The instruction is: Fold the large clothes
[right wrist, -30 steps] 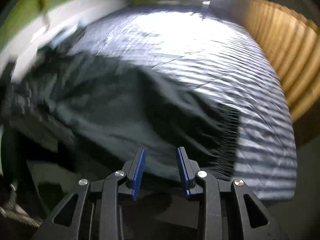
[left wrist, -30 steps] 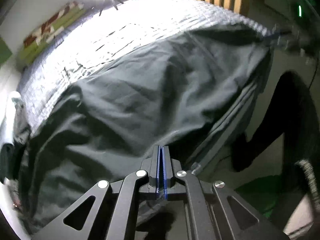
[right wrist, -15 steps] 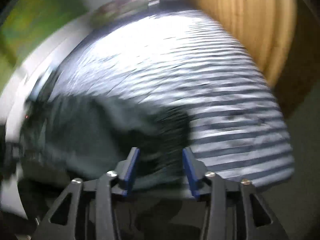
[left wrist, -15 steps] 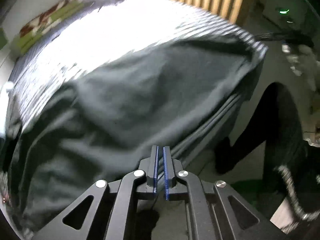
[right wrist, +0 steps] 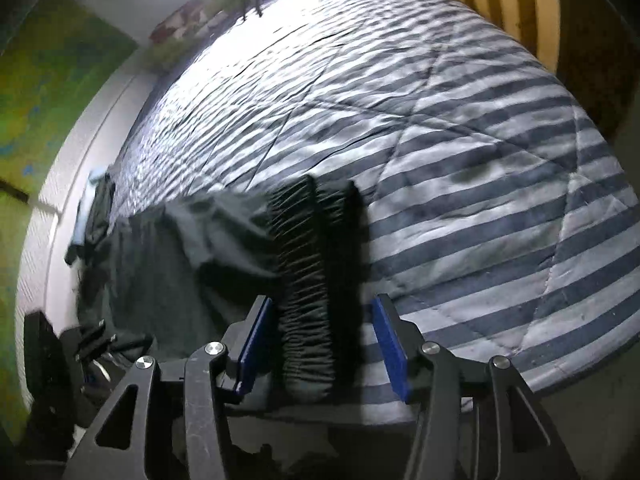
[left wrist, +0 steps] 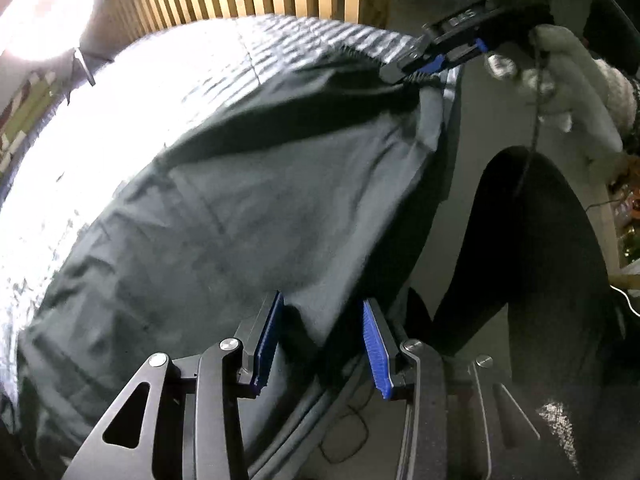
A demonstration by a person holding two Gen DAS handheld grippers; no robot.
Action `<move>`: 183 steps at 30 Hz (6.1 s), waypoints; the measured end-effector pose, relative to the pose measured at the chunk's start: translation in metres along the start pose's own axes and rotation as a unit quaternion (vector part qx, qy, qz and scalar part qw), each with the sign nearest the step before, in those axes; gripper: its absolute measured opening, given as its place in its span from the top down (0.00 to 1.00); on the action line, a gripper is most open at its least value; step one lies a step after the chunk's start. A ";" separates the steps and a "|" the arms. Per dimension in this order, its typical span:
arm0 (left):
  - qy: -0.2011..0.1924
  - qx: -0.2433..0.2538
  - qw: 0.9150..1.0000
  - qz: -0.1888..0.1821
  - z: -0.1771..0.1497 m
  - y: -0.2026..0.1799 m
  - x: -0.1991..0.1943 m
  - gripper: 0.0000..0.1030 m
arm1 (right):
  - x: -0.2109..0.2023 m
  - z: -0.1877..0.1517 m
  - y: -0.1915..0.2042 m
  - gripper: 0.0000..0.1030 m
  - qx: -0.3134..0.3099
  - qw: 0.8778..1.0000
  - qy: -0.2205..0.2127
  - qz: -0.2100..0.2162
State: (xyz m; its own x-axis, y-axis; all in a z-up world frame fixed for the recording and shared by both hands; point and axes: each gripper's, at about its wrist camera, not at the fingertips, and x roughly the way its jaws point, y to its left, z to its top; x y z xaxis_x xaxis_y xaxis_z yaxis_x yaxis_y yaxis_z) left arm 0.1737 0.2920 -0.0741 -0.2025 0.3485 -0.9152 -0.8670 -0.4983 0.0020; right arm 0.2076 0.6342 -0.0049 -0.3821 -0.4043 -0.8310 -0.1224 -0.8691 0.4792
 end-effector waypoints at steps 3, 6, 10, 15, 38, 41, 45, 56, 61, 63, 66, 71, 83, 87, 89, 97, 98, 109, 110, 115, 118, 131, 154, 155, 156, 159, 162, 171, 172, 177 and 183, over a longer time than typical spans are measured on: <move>-0.007 -0.017 1.000 -0.011 -0.003 0.005 0.002 0.58 | 0.005 -0.004 0.005 0.53 0.000 1.000 -0.001 0.017; -0.015 -0.021 1.000 -0.012 -0.008 0.005 0.005 0.59 | 0.008 -0.005 0.010 0.58 -0.003 1.000 0.003 0.031; -0.022 -0.005 1.000 -0.007 -0.012 -0.001 0.000 0.81 | 0.016 -0.008 0.019 0.76 0.002 0.999 -0.001 0.033; -0.028 -0.018 0.999 -0.002 -0.005 -0.002 -0.003 0.97 | -0.010 0.002 0.041 0.79 -0.003 0.997 -0.070 0.007; 0.028 -0.484 0.839 0.249 -0.342 0.257 -0.188 0.56 | 0.015 -0.046 0.250 0.74 -0.367 0.923 -0.062 -0.098; 0.010 -0.548 0.805 0.229 -0.380 0.281 -0.188 0.45 | 0.055 -0.064 0.304 0.74 -0.412 0.911 -0.018 -0.015; -0.021 -0.595 0.779 0.197 -0.397 0.299 -0.175 0.45 | 0.119 -0.085 0.356 0.74 -0.454 0.889 0.050 0.039; -0.005 -0.590 0.771 0.241 -0.413 0.298 -0.183 1.00 | 0.174 -0.096 0.376 0.98 -0.476 0.873 0.107 0.018; -0.006 -0.595 0.759 0.263 -0.438 0.293 -0.207 1.00 | 0.150 -0.089 0.378 0.98 -0.426 0.889 0.131 0.106; -0.007 -0.603 0.751 0.269 -0.446 0.293 -0.213 1.00 | 0.161 -0.092 0.379 0.98 -0.435 0.885 0.145 0.076; -0.032 -0.630 0.740 0.232 -0.455 0.299 -0.220 0.97 | 0.174 -0.103 0.380 0.88 -0.488 0.863 0.130 -0.022; -0.063 -0.668 0.702 0.238 -0.469 0.322 -0.224 0.43 | 0.163 -0.120 0.385 0.73 -0.527 0.843 0.100 -0.038; 0.011 -0.654 0.687 0.316 -0.474 0.349 -0.208 0.96 | 0.173 -0.113 0.371 0.59 -0.521 0.845 0.105 -0.058; 0.034 -0.639 0.697 0.323 -0.470 0.344 -0.210 0.89 | 0.168 -0.104 0.368 0.59 -0.496 0.859 0.125 -0.036; 0.035 -0.641 0.682 0.350 -0.464 0.336 -0.223 0.80 | 0.156 -0.090 0.370 0.59 -0.455 0.883 0.110 0.007; -0.005 -0.518 0.783 0.345 -0.342 0.300 -0.229 0.71 | 0.178 -0.112 0.379 0.56 -0.483 0.865 0.133 0.016; -0.009 -0.505 0.795 0.335 -0.326 0.298 -0.225 0.66 | 0.175 -0.115 0.381 0.56 -0.496 0.856 0.144 0.016; -0.033 -0.419 0.895 0.150 -0.202 0.299 -0.119 0.64 | 0.173 0.086 0.403 0.55 -0.318 0.934 0.107 0.120; -0.011 -0.414 0.899 0.145 -0.206 0.296 -0.105 0.64 | 0.183 0.095 0.403 0.55 -0.307 0.937 0.110 0.124; 0.034 -0.393 0.907 0.148 -0.231 0.283 -0.094 0.63 | 0.259 0.133 0.405 0.55 -0.272 0.946 0.120 0.125; 0.022 -0.409 0.901 0.147 -0.228 0.288 -0.117 0.64 | 0.291 0.132 0.404 0.56 -0.264 0.944 0.139 0.143; -0.064 -0.383 0.915 0.108 -0.140 0.325 -0.150 0.56 | 0.217 0.027 0.420 0.98 -0.414 0.890 0.051 0.182; -0.032 -0.419 0.900 0.118 -0.244 0.305 -0.109 0.57 | 0.307 0.059 0.444 0.65 -0.271 0.890 0.255 0.264; -0.046 -0.415 0.900 0.123 -0.246 0.303 -0.109 0.56 | 0.307 0.063 0.446 0.65 -0.264 0.890 0.254 0.272; -0.046 -0.411 0.902 0.124 -0.247 0.301 -0.109 0.56 | 0.313 0.066 0.452 0.64 -0.251 0.889 0.255 0.286; -0.053 -0.400 0.906 0.128 -0.249 0.297 -0.109 0.55 | 0.329 0.078 0.463 0.61 -0.213 0.887 0.265 0.314; -0.054 -0.386 0.912 0.130 -0.251 0.292 -0.109 0.55 | 0.321 0.112 0.468 0.61 -0.183 0.917 0.186 0.304; -0.051 -0.375 0.916 0.132 -0.250 0.286 -0.110 0.54 | 0.278 0.148 0.456 0.58 -0.208 0.936 0.139 0.247; -0.051 -0.374 0.916 0.133 -0.248 0.285 -0.111 0.54 | 0.275 0.144 0.459 0.58 -0.220 0.935 0.138 0.242; -0.048 -0.377 0.915 0.134 -0.247 0.284 -0.111 0.54 | 0.287 0.115 0.488 0.58 -0.262 0.905 0.188 0.278; -0.041 -0.416 0.894 0.163 -0.260 0.293 -0.124 0.54 | 0.337 0.111 0.503 0.61 -0.244 0.935 0.175 0.187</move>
State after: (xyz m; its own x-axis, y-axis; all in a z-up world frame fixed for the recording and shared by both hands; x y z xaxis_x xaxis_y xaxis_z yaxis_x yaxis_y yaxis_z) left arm 0.0629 -0.1033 -0.0649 -0.4449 0.1178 -0.8878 -0.1246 -0.9898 -0.0689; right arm -0.0845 0.0926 -0.0125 0.0197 -0.7001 -0.7138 0.4255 -0.6402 0.6396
